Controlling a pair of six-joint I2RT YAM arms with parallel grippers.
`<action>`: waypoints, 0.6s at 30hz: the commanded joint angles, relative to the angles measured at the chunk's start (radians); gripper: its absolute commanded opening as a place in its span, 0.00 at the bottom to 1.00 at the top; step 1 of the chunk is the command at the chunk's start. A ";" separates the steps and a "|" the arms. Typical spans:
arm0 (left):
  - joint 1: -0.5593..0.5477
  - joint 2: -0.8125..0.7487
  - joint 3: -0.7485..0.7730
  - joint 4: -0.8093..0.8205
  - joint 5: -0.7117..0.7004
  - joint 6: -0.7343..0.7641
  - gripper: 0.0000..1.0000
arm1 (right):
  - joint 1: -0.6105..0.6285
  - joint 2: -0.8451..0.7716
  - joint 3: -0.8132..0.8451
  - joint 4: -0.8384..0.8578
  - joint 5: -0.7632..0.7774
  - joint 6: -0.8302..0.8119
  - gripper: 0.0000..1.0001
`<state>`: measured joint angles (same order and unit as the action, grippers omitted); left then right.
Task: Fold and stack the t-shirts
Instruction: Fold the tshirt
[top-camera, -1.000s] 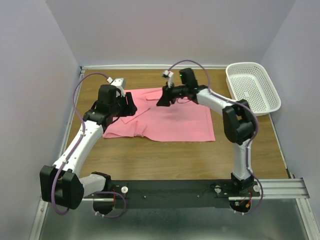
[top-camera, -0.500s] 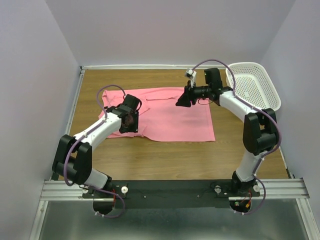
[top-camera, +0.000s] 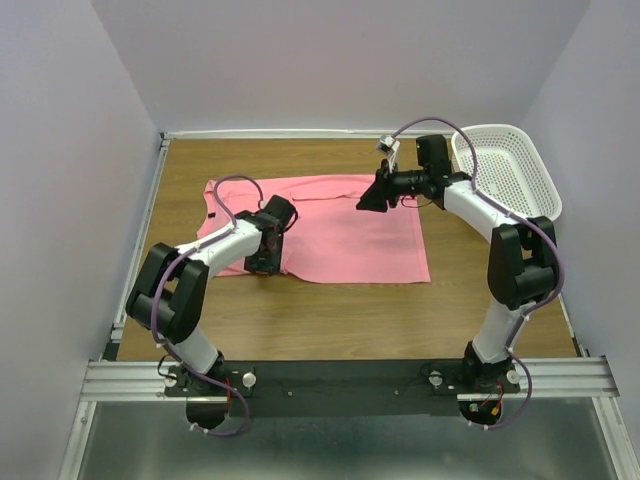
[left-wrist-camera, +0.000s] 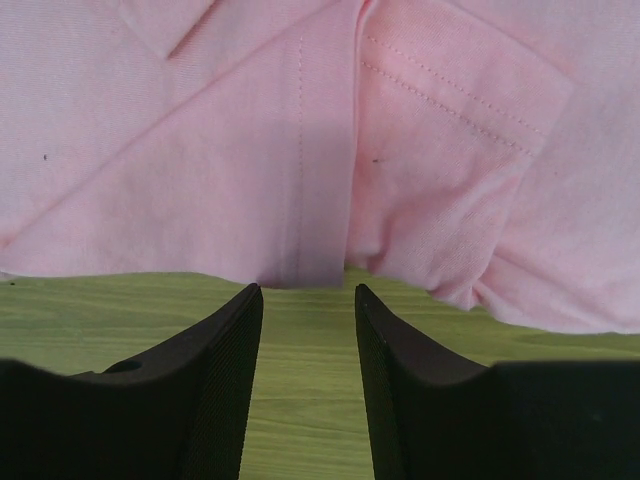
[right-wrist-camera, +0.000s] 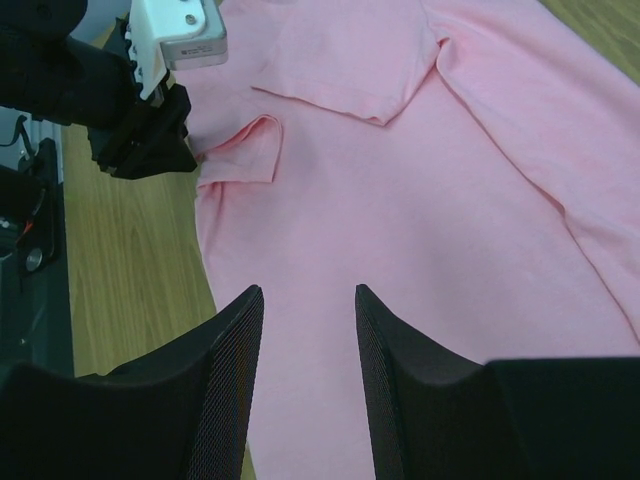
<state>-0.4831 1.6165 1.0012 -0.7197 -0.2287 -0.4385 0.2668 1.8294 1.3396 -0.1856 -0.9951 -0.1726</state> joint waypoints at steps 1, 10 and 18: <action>-0.022 0.032 0.037 -0.021 -0.055 -0.006 0.50 | -0.014 0.010 0.003 -0.025 -0.040 0.015 0.50; -0.043 0.097 0.077 -0.047 -0.127 -0.017 0.44 | -0.032 0.011 0.003 -0.025 -0.057 0.024 0.50; -0.048 0.102 0.115 -0.067 -0.152 -0.017 0.31 | -0.040 0.013 0.001 -0.025 -0.071 0.033 0.50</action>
<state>-0.5198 1.7130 1.0798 -0.7654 -0.3294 -0.4400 0.2363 1.8305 1.3396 -0.1860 -1.0275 -0.1524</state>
